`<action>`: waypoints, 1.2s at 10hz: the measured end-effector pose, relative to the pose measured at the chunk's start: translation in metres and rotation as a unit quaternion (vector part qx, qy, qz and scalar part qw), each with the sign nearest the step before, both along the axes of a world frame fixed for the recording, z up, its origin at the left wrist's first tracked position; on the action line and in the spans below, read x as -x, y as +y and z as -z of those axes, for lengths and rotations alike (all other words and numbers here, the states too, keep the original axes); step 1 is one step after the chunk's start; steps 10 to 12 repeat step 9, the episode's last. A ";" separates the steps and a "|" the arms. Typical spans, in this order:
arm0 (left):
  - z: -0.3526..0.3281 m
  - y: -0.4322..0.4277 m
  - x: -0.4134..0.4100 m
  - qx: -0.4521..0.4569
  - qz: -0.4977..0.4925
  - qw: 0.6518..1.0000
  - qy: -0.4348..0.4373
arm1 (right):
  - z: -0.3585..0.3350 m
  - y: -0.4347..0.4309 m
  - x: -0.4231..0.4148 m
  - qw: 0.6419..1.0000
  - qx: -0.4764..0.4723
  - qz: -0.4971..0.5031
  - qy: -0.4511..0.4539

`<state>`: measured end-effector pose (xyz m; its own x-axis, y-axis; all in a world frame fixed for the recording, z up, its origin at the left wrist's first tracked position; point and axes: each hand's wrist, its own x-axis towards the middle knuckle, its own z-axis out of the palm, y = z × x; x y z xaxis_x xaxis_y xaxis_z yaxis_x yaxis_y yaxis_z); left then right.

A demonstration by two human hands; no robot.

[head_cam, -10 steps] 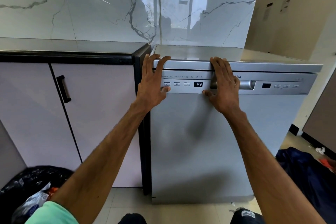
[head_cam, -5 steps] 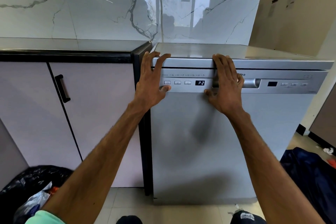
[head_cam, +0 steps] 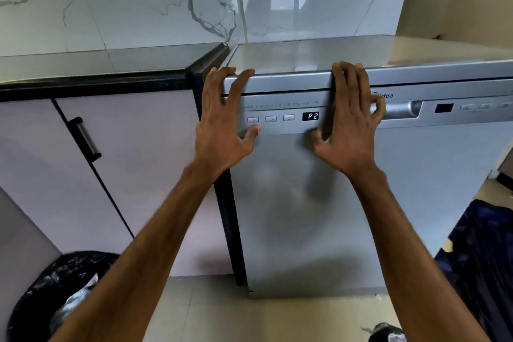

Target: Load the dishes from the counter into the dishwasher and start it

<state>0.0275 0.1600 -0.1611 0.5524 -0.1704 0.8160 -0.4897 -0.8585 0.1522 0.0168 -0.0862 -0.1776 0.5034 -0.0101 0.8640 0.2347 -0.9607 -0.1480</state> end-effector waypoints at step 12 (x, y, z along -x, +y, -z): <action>-0.272 0.050 0.070 -0.131 0.039 0.824 0.550 | -0.266 0.064 0.075 0.800 -0.102 0.000 0.591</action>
